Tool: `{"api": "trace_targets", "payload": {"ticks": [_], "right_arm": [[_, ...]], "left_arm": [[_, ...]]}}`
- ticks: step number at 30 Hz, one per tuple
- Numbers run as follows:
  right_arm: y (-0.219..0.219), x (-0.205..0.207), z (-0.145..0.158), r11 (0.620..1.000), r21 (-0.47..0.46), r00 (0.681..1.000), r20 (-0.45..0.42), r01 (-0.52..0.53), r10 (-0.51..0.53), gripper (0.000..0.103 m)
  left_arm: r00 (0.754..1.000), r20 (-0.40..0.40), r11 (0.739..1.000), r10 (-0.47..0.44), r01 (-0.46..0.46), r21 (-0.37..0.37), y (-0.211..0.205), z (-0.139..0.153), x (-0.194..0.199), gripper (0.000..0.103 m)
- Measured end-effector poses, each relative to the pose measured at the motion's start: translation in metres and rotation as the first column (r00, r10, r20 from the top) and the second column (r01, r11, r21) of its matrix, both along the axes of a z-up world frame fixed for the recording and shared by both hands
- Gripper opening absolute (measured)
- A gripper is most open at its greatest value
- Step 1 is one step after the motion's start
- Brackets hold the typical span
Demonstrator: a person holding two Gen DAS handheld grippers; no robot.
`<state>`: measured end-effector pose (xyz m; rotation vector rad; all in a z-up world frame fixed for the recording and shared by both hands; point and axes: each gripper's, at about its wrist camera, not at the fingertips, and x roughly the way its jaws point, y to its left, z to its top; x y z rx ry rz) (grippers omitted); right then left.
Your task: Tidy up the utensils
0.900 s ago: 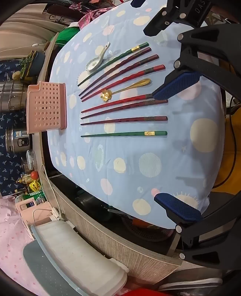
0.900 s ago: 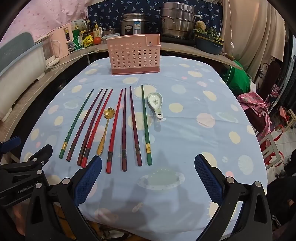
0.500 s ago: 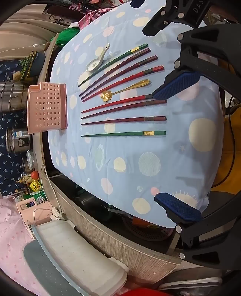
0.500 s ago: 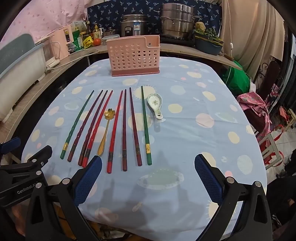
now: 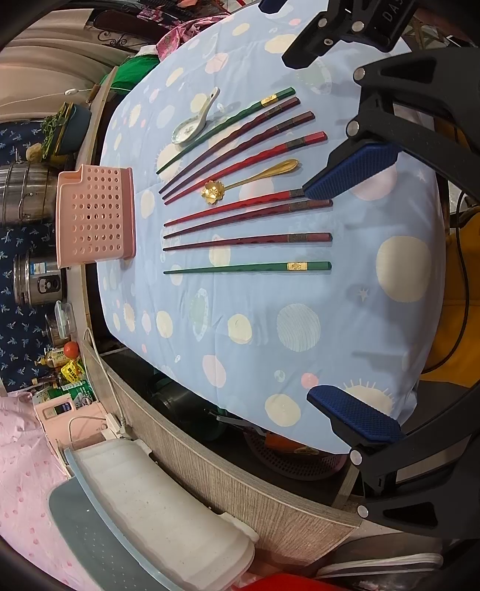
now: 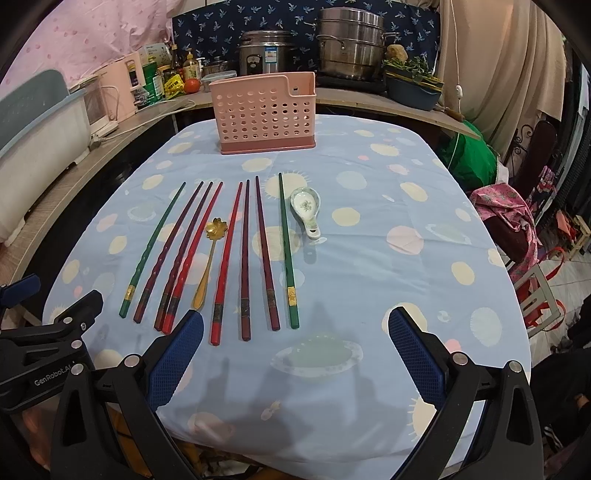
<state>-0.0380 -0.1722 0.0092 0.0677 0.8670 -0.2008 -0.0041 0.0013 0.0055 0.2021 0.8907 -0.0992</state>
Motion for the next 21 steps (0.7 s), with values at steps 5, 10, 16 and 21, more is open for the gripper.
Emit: {"api": "trace_targets", "payload": {"ticks": [5, 10, 16, 21], "right_arm": [[-0.0011, -0.0013, 0.0019, 1.000, 0.003, 1.000, 0.002, 0.002, -0.002, 0.096], [-0.0011, -0.0011, 0.0017, 1.000, 0.002, 1.000, 0.002, 0.000, 0.000, 0.096], [-0.0019, -0.0017, 0.0018, 1.000, 0.003, 1.000, 0.005, 0.002, -0.002, 0.096], [-0.0020, -0.0018, 0.0019, 1.000, 0.003, 1.000, 0.003, 0.001, -0.001, 0.096]], "left_arm": [[1.000, 0.000, 1.000, 0.001, -0.001, 0.000, -0.0001, -0.0005, 0.0001, 0.096], [1.000, 0.003, 1.000, 0.000, 0.000, 0.000, 0.0000, 0.0000, 0.0002, 0.096], [1.000, 0.007, 1.000, 0.002, -0.002, -0.002, 0.0011, 0.0013, -0.0006, 0.096], [1.000, 0.007, 1.000, 0.001, -0.001, -0.001, 0.0015, 0.0010, -0.0011, 0.096]]}}
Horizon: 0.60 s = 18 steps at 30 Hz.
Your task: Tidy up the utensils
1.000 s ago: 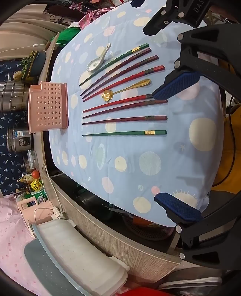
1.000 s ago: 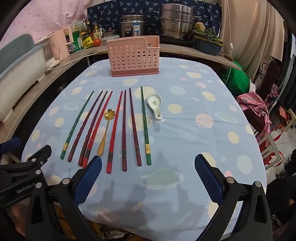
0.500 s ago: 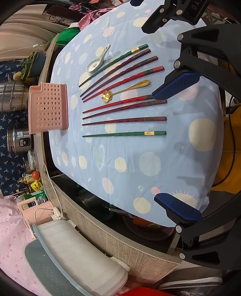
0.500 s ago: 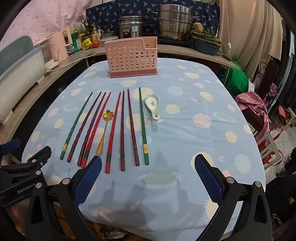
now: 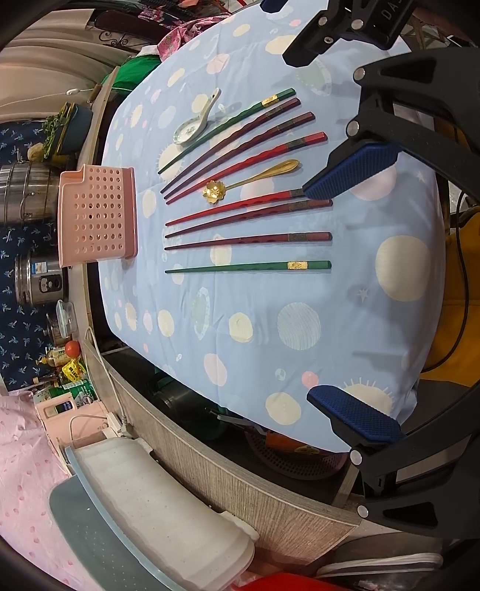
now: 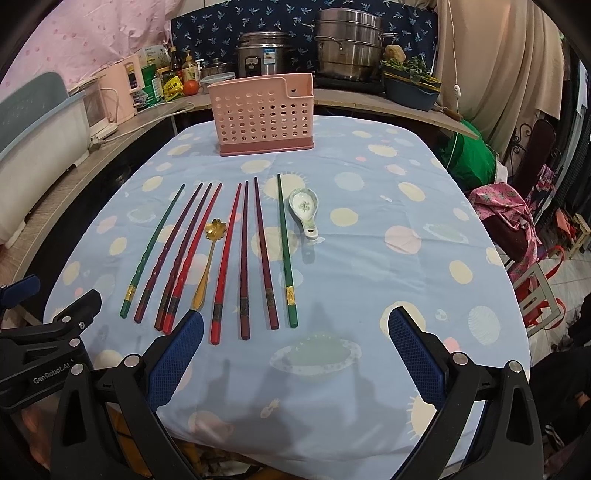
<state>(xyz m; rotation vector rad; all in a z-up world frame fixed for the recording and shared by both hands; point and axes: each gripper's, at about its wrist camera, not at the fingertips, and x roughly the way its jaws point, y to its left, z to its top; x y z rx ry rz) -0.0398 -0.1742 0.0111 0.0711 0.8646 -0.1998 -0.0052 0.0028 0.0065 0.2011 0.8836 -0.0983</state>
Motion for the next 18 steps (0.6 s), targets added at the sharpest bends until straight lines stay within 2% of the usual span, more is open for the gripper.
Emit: {"api": "trace_targets", "payload": {"ticks": [18], "right_arm": [[-0.0003, -0.0004, -0.0009, 1.000, 0.003, 1.000, 0.002, 0.002, -0.002, 0.096]], "left_arm": [[1.000, -0.004, 1.000, 0.002, -0.002, -0.002, 0.0010, -0.0009, -0.0007, 0.096]]}}
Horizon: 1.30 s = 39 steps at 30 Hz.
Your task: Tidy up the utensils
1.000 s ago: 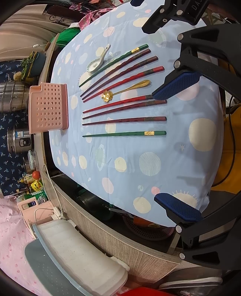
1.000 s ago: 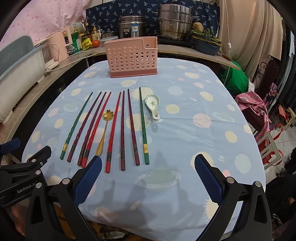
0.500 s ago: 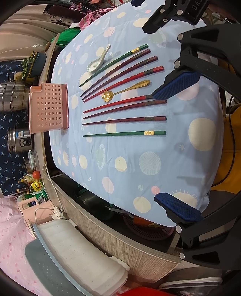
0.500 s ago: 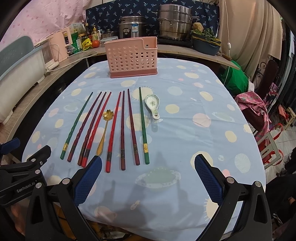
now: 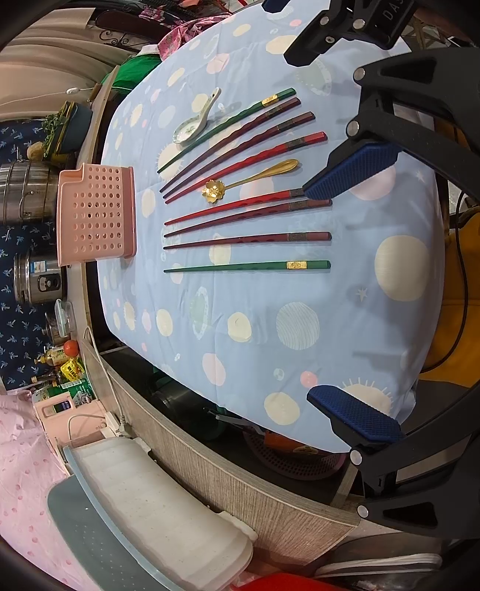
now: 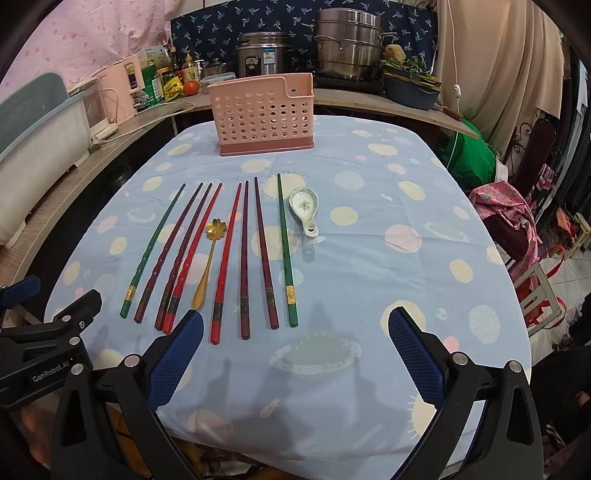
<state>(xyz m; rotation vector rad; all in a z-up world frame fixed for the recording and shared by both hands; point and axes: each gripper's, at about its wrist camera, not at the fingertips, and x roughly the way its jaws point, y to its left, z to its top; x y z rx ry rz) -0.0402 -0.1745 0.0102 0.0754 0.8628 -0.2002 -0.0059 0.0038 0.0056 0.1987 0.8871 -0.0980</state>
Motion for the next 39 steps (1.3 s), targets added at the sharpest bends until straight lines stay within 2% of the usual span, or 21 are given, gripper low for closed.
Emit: {"api": "trace_targets", "payload": {"ticks": [39], "right_arm": [[-0.0022, 0.0023, 0.0000, 1.000, 0.009, 1.000, -0.002, 0.005, -0.005, 0.096]], "left_arm": [[1.000, -0.006, 1.000, -0.002, 0.002, 0.001, -0.0051, -0.0012, 0.0024, 0.096]]}}
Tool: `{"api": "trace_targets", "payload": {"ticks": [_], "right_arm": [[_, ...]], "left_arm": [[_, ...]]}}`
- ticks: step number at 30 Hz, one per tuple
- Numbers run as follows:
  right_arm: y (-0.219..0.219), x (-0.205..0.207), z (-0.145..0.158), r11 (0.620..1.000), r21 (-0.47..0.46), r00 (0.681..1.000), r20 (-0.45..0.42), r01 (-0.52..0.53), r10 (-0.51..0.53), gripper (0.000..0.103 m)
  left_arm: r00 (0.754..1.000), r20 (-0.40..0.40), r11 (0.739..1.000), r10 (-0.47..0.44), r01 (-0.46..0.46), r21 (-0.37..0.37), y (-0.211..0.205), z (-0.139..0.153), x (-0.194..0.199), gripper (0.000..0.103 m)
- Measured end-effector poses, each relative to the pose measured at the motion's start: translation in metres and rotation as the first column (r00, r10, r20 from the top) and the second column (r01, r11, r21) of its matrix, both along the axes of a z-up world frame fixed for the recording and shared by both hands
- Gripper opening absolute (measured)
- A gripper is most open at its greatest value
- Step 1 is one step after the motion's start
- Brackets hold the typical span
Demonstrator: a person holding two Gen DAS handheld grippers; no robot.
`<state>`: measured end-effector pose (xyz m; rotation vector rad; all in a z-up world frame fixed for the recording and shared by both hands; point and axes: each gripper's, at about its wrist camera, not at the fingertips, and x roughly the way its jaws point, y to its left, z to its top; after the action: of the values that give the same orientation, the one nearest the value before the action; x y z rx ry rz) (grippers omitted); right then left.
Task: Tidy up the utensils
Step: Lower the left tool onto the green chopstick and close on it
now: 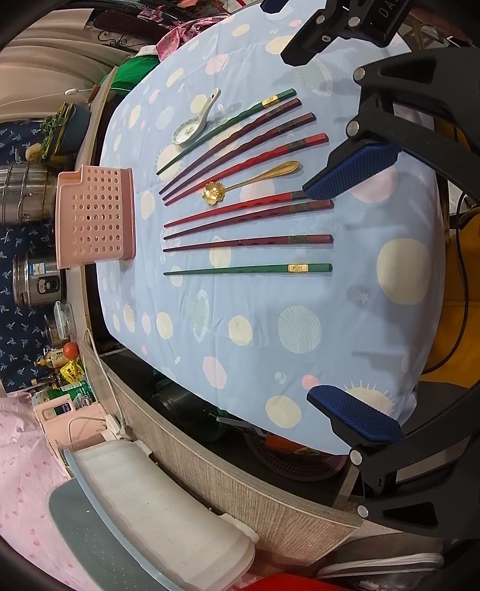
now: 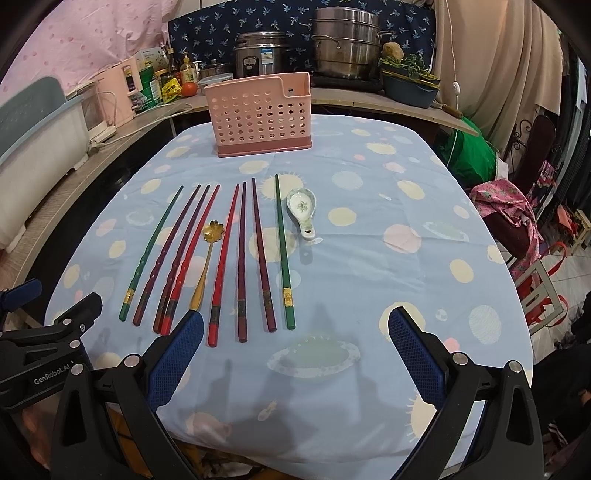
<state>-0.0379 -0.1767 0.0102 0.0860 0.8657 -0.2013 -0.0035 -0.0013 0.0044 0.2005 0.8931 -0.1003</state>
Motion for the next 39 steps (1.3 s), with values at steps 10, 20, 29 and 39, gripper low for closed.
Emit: {"api": "trace_targets", "payload": {"ticks": [10, 20, 29, 39], "right_arm": [[-0.005, 0.003, -0.006, 1.000, 0.008, 1.000, -0.009, 0.009, -0.009, 0.096], [-0.014, 0.014, -0.015, 1.000, 0.016, 0.999, -0.028, 0.020, -0.019, 0.096], [-0.015, 0.025, -0.023, 1.000, 0.022, 0.999, -0.048, 0.013, -0.012, 0.096], [-0.016, 0.037, -0.024, 1.000, 0.018, 0.999, -0.052, 0.013, -0.012, 0.096]], "left_arm": [[0.998, -0.045, 0.998, 0.039, -0.041, -0.041, 0.018, -0.012, 0.023, 0.095], [0.989, -0.142, 0.997, 0.034, -0.043, -0.062, 0.021, -0.048, 0.050, 0.081], [0.981, -0.193, 0.997, 0.015, -0.031, -0.075, 0.020, -0.066, 0.060, 0.061], [0.975, -0.213, 0.991, -0.057, 0.029, -0.128, 0.015, -0.061, 0.058, 0.011]]}}
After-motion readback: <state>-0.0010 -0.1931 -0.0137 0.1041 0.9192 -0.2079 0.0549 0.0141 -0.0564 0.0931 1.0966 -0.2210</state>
